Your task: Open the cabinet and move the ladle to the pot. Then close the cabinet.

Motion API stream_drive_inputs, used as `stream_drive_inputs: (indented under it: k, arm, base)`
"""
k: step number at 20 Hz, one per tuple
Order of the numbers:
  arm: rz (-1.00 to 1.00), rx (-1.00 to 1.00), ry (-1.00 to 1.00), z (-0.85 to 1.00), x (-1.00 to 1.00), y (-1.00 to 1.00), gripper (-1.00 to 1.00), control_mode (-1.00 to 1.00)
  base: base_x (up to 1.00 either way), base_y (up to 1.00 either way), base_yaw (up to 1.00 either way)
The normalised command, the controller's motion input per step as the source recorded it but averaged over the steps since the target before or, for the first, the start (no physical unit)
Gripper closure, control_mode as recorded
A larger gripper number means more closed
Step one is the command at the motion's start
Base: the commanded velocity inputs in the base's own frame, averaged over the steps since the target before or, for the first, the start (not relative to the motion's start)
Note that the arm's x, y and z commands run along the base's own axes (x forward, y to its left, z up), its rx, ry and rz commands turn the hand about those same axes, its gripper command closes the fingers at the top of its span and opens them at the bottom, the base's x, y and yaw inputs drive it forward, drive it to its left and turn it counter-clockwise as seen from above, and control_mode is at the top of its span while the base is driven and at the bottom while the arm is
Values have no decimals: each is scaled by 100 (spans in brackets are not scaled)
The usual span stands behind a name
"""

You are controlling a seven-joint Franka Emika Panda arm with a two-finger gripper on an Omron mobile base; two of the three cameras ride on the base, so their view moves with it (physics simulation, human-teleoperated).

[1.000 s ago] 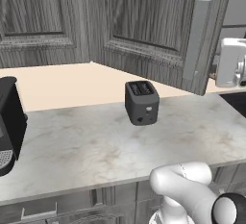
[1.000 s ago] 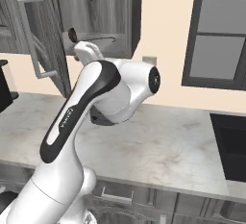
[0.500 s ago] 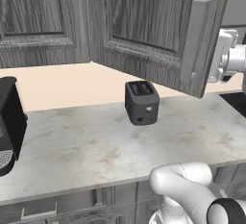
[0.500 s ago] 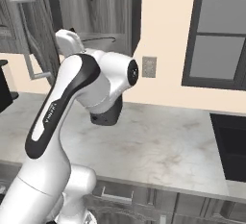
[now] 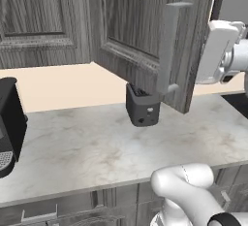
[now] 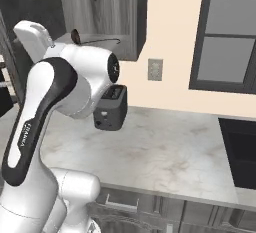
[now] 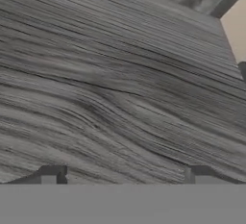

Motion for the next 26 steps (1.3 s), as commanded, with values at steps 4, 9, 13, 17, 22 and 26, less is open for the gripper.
stream_drive_inputs:
  k: [4,9,13,17,22,26]
  arm:
    - [8,0,-6,12,-98,94,-100,-100]
    - [1,0,-3,2,-58,100,-100,-100]
    - [0,-2,0,0,-8,100,-100,-100]
    - [-9,-4,2,32,18,20,-100,-100]
    - [-28,-17,10,34,41,-99,-100,-100]
    - [-34,-20,12,3,50,-100,-100,-100]
  base:
    - [0,0,0]
    - [0,0,0]
    - [0,0,0]
    - [0,0,0]
    - [0,0,0]
    - [0,0,0]
